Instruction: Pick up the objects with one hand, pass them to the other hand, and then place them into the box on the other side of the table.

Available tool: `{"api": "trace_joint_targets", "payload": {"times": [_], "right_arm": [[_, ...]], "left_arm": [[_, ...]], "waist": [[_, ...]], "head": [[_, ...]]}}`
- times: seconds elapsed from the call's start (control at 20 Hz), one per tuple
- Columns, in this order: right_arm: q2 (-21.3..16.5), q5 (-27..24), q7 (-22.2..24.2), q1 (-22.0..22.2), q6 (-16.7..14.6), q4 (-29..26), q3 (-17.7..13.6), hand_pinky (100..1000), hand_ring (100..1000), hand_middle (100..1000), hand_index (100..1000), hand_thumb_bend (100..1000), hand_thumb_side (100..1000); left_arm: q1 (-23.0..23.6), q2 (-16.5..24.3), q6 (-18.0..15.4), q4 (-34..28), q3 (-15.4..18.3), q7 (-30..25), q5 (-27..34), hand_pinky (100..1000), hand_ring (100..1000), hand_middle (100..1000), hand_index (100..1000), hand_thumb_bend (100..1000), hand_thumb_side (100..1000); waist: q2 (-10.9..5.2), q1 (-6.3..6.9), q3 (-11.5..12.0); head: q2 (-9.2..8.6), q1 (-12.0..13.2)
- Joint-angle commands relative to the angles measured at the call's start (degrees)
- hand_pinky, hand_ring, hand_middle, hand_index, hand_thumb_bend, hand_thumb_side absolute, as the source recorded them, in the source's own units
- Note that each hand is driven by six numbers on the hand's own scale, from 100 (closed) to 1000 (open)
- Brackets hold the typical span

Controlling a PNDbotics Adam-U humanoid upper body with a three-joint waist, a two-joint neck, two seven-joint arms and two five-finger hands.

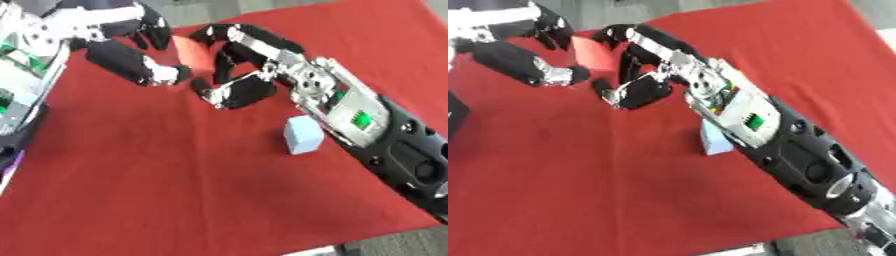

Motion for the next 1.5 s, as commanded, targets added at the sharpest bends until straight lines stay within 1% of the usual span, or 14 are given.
{"api": "trace_joint_targets", "payload": {"times": [0.05,0.15,0.35,0.5,0.75,0.8,0.85,0.9,0.95,1.0,1.05,1.15,1.25,1.5], "right_arm": [[-0.11,-0.56,0.34,-1.01,-0.46,-3.13,-0.36,502,493,307,527,100,100],[-0.11,-0.69,0.41,-0.98,-0.45,-3.12,-0.32,508,499,316,535,100,100],[-0.13,-0.78,0.95,-0.94,-0.62,-3.11,-0.23,524,518,339,555,100,108],[-0.16,-0.94,1.46,-0.91,-0.99,-3.11,-0.17,546,540,365,578,100,151],[-0.26,-0.72,1.76,-0.95,-1.92,-3.02,-0.22,608,630,469,678,100,242],[-0.29,-0.61,1.66,-0.96,-2.10,-2.98,-0.22,627,662,500,707,146,270],[-0.32,-0.45,1.57,-0.97,-2.30,-2.95,-0.21,635,673,511,716,167,279],[-0.33,-0.30,1.51,-0.97,-2.47,-2.89,-0.20,635,673,511,716,167,279],[-0.39,0.04,1.43,-1.01,-2.78,-2.91,-0.21,664,721,566,768,288,335],[-0.43,0.58,1.40,-1.01,-3.15,-2.90,-0.22,680,746,598,800,338,380],[-0.46,1.20,1.44,-1.01,-3.59,-2.87,-0.22,688,760,618,821,367,409],[-0.50,2.47,1.65,-1.02,-4.70,-2.81,-0.23,696,776,650,859,400,446],[-0.53,3.40,2.07,-1.02,-5.84,-2.69,-0.22,701,784,667,881,405,476],[-0.57,4.69,3.27,-1.08,-7.96,-2.33,-0.25,708,795,686,916,424,482]], "left_arm": [[-0.58,0.92,0.75,0.19,0.19,0.56,-1.67,807,749,595,558,100,238],[-0.55,0.86,0.66,-0.07,0.22,1.12,-1.63,799,731,575,508,100,204],[-0.53,0.75,0.64,-0.24,0.23,2.26,-1.15,789,706,550,463,100,177],[-0.54,0.69,0.62,-0.30,0.18,2.99,-0.91,783,692,534,431,100,155],[-0.44,0.76,0.63,-0.64,0.23,3.56,-0.96,770,666,508,403,100,144],[-0.44,0.80,0.66,-0.71,0.23,3.57,-1.02,768,661,501,399,100,141],[-0.45,0.84,0.70,-0.77,0.23,3.56,-1.08,767,659,499,399,100,139],[-0.45,0.86,0.73,-0.83,0.23,3.52,-1.13,767,659,499,399,100,139],[-0.46,0.89,0.78,-0.86,0.22,3.46,-1.15,765,653,489,394,100,135],[-0.48,0.91,0.82,-0.89,0.21,3.37,-1.15,763,650,485,391,100,133],[-0.50,0.92,0.86,-0.89,0.21,3.28,-1.14,762,648,483,390,100,131],[-0.54,0.94,0.93,-0.88,0.22,3.11,-1.12,759,645,477,385,100,125],[-0.57,0.95,1.00,-0.87,0.25,3.02,-1.11,756,639,471,382,100,119],[-0.50,0.97,1.25,-0.94,0.42,3.15,-0.92,748,627,461,377,100,105]], "waist": [[-0.11,0.67,-0.05],[-0.08,0.69,-0.09],[-0.05,0.72,-0.14],[-0.02,0.74,-0.16],[0.02,0.72,-0.14],[0.01,0.70,-0.13],[0.00,0.68,-0.11],[0.00,0.67,-0.10],[-0.02,0.64,-0.07],[-0.03,0.61,-0.04],[-0.05,0.59,-0.02],[-0.06,0.55,0.01],[-0.07,0.55,0.04],[-0.06,0.58,0.07]], "head": [[-0.44,-0.05],[-0.44,-0.03],[-0.45,-0.05],[-0.48,-0.04],[-0.45,-0.04],[-0.45,-0.04],[-0.47,-0.04],[-0.48,-0.05],[-0.49,-0.04],[-0.51,-0.04],[-0.54,-0.06],[-0.60,-0.06],[-0.62,-0.05],[-0.62,-0.07]]}}
